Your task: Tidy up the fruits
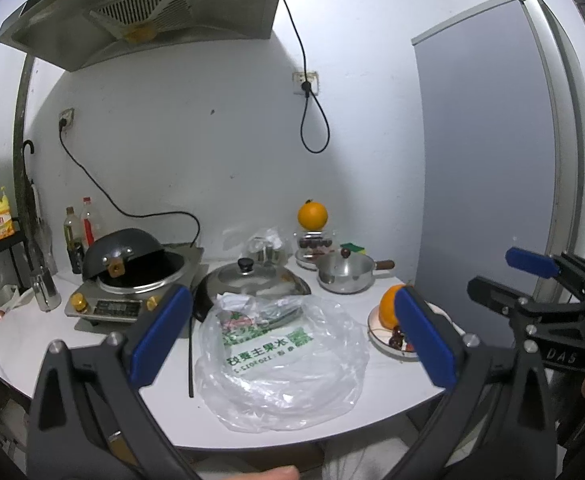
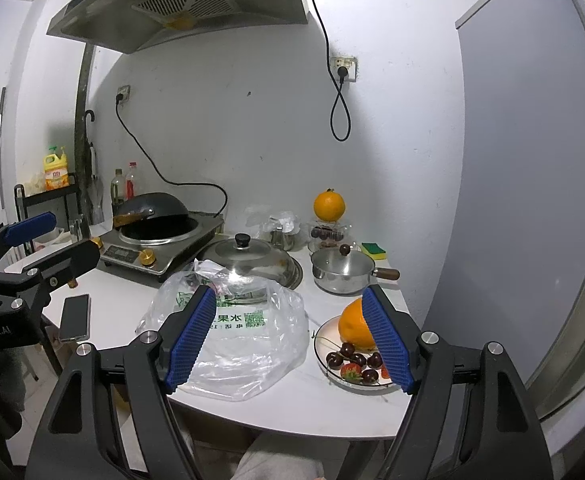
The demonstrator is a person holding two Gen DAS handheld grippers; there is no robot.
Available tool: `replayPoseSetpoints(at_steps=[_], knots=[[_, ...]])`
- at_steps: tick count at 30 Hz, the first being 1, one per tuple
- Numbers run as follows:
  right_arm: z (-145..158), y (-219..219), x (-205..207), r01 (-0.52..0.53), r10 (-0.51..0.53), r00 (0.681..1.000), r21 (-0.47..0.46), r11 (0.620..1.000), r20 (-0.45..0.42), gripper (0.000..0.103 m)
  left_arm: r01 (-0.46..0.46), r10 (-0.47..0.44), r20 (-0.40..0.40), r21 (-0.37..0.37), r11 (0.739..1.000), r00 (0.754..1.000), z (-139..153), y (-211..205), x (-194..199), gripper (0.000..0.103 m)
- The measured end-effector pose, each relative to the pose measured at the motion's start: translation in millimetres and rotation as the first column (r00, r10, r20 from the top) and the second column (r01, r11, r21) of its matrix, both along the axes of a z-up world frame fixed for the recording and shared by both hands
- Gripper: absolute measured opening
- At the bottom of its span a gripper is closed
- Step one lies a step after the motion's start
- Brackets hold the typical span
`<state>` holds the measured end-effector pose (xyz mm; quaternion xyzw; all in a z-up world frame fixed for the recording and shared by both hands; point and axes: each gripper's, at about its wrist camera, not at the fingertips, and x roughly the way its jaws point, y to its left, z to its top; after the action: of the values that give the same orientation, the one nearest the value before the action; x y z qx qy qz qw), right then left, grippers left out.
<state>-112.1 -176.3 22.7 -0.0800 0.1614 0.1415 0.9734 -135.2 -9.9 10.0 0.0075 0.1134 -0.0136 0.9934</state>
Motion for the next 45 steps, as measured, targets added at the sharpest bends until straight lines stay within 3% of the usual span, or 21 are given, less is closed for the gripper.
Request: replayPoseSetpoints(at_steps=[45], knots=[[1.4,-4.3,-3.3,0.020,-0.020,1.000,0.022,1.000,-0.007,0.078,0.004,-0.004,-0.003,0.003,1.000,1.000,-0.4,-5.2,-0.2,0.102]])
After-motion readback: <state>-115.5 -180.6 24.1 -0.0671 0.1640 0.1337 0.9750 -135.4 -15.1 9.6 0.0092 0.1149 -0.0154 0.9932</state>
